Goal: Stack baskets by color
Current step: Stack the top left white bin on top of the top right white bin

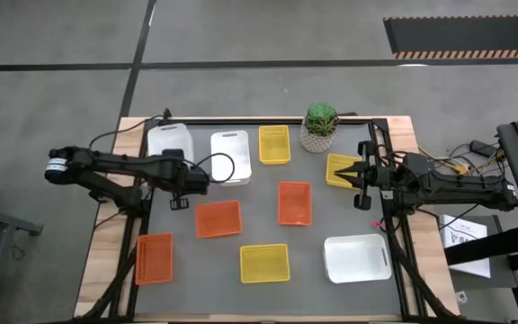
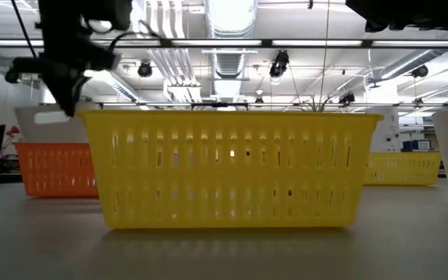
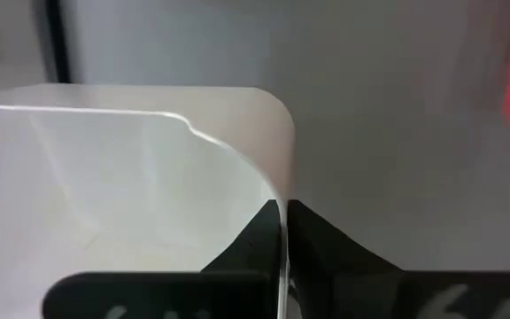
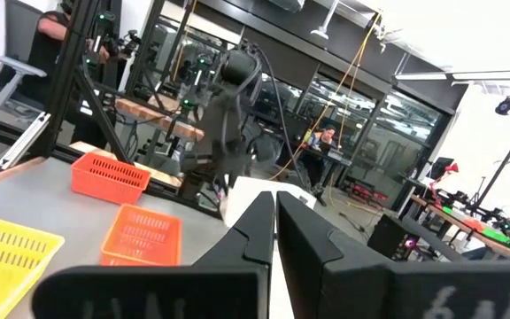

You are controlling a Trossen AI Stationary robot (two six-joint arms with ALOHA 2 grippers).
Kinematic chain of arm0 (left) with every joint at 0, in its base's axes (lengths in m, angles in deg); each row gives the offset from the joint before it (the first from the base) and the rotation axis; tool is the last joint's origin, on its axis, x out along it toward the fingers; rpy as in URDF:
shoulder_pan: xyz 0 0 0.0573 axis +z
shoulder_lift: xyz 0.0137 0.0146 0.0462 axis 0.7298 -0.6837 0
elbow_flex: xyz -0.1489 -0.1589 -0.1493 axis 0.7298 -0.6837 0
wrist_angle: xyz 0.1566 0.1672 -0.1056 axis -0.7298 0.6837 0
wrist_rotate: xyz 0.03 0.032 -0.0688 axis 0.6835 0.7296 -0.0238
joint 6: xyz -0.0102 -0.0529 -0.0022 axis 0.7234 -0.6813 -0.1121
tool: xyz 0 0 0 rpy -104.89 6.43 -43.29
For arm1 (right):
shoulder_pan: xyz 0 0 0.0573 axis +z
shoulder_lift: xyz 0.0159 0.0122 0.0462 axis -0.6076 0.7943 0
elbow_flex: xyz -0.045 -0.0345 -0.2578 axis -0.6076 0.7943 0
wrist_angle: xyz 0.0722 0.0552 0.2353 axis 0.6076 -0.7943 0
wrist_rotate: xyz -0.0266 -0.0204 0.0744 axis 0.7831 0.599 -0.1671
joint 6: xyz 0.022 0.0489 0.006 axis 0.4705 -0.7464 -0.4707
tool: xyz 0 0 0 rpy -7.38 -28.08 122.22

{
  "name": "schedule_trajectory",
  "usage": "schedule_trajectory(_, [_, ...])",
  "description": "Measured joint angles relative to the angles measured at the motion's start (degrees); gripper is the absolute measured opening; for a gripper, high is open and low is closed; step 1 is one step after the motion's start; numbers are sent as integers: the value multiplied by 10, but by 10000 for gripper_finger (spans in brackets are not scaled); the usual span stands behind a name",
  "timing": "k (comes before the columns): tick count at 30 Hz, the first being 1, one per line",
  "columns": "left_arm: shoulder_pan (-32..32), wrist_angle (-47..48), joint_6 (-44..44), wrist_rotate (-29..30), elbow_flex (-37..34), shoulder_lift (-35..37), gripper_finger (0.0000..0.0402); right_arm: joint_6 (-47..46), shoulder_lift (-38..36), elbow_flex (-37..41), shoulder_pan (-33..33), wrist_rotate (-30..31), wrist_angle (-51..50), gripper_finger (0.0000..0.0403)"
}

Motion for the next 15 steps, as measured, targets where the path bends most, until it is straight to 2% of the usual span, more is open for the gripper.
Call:
schedule_trajectory(7, [0, 1, 0, 8, 135, -44, 0, 0, 0, 0, 0, 0, -2, 9])
schedule_trajectory(15, [0, 24, 17, 12, 315, -147, 0, -2, 0, 0, 0, 0, -9, 9])
